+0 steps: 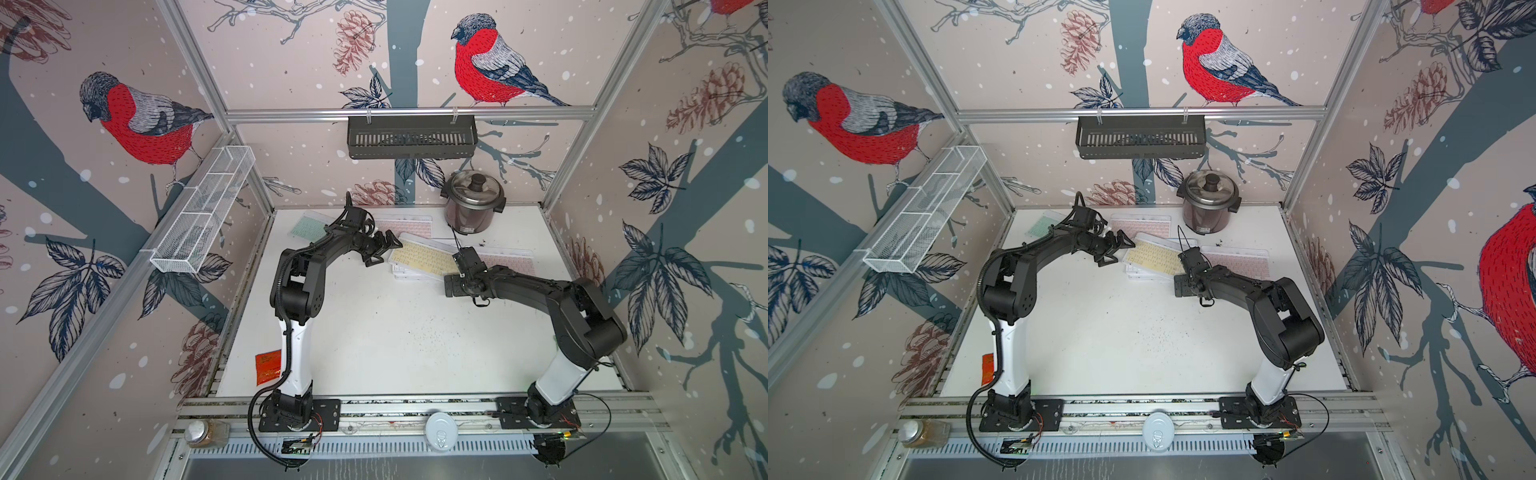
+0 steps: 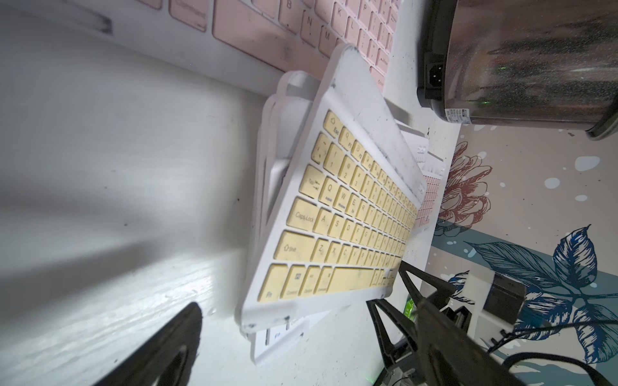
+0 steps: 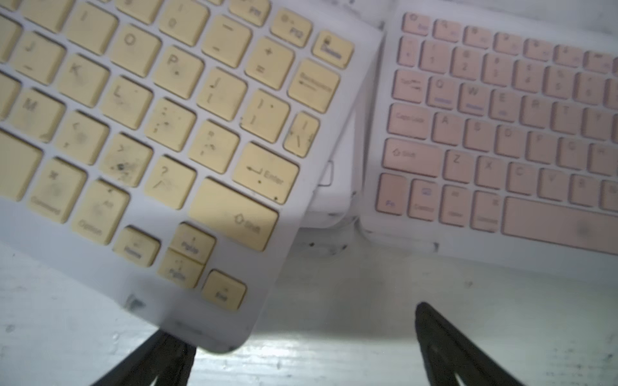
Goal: Stack the numeric keypads
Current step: Place the numeric keypad at the numeric keypad, then adjust the numeric keypad.
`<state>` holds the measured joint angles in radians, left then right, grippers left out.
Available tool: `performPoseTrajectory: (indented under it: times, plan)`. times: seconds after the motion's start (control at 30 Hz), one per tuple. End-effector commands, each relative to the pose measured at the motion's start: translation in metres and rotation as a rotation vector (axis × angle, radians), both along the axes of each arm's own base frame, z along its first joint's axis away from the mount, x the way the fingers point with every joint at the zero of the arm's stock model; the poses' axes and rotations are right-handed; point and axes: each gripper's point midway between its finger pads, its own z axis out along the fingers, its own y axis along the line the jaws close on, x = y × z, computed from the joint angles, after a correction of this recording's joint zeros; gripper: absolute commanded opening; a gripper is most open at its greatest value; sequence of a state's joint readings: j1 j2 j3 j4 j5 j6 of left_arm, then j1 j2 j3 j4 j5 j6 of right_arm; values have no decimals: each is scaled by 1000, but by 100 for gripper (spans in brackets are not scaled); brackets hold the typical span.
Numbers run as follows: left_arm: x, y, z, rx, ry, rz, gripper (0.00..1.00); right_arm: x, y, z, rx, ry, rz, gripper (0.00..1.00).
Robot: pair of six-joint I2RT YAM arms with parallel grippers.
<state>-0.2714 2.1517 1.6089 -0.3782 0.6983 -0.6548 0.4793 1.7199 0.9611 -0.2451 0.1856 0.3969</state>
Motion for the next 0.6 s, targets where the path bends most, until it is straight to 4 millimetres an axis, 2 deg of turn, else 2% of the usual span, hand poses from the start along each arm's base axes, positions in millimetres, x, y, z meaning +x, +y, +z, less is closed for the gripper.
performPoseTrajectory:
  times: [0.0, 0.17, 0.3, 0.4, 0.57]
  plan:
    - [5, -3, 5, -16, -11, -3, 99, 9, -10, 5, 10, -5, -35, 100]
    - [6, -8, 10, -11, -18, -13, 99, 23, -26, 1, -3, 9, -64, 100]
    - [12, -3, 11, 40, -24, -10, 99, 32, -38, 2, -18, 6, -89, 100]
    - [30, 1, 17, 116, -64, -21, 99, 36, -44, 9, -20, -4, -92, 100]
    - [76, 14, 25, 288, -212, -49, 99, 30, -38, 21, 18, -13, -67, 100]
